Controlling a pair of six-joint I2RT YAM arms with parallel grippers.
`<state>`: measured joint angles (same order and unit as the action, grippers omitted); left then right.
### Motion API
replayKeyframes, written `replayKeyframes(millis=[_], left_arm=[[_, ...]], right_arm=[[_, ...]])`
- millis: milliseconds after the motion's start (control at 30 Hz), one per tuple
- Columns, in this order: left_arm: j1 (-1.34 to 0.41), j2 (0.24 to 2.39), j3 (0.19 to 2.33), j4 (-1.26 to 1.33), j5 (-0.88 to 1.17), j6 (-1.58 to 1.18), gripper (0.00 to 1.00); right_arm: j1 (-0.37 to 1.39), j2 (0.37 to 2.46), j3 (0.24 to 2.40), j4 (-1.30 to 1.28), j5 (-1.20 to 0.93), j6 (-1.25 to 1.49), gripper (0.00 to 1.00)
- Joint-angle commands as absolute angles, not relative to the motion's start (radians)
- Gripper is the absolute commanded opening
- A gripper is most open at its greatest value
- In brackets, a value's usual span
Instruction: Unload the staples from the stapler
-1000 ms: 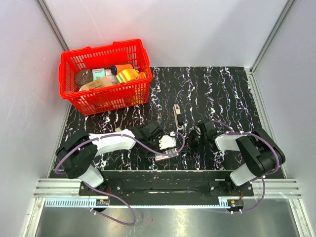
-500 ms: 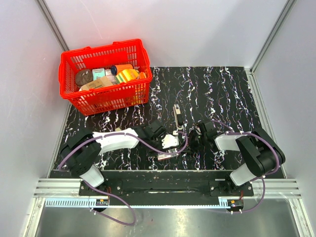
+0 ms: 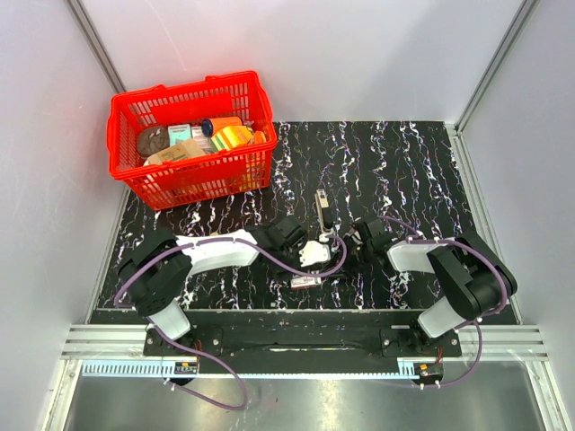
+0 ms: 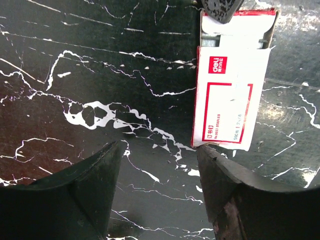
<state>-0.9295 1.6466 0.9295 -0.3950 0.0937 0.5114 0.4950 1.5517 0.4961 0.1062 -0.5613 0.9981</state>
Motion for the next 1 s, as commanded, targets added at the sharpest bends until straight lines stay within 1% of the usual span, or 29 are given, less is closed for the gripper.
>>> replayKeyframes(millis=[0, 367, 533, 633, 833, 967], left_arm=[[-0.937, 1.686, 0.957, -0.354, 0.075, 0.512, 0.66], [-0.937, 1.704, 0.977, -0.348, 0.078, 0.520, 0.66], [-0.937, 1.704, 0.979, -0.333, 0.081, 0.511, 0.66], [-0.937, 1.718, 0.982, -0.313, 0.078, 0.512, 0.66], [-0.934, 1.750, 1.012, -0.314, 0.065, 0.512, 0.66], [-0.904, 1.701, 0.988, -0.330, 0.071, 0.506, 0.67]], right_arm=[[0.506, 1.569, 0.531, 0.098, -0.552, 0.983, 0.15], [0.511, 1.595, 0.538, 0.141, -0.587, 1.006, 0.15], [0.512, 1.605, 0.545, 0.143, -0.594, 1.003, 0.19], [0.512, 1.608, 0.552, 0.140, -0.595, 1.003, 0.23], [0.511, 1.602, 0.584, 0.114, -0.595, 0.983, 0.24], [0.509, 1.557, 0.572, 0.068, -0.565, 0.963, 0.26]])
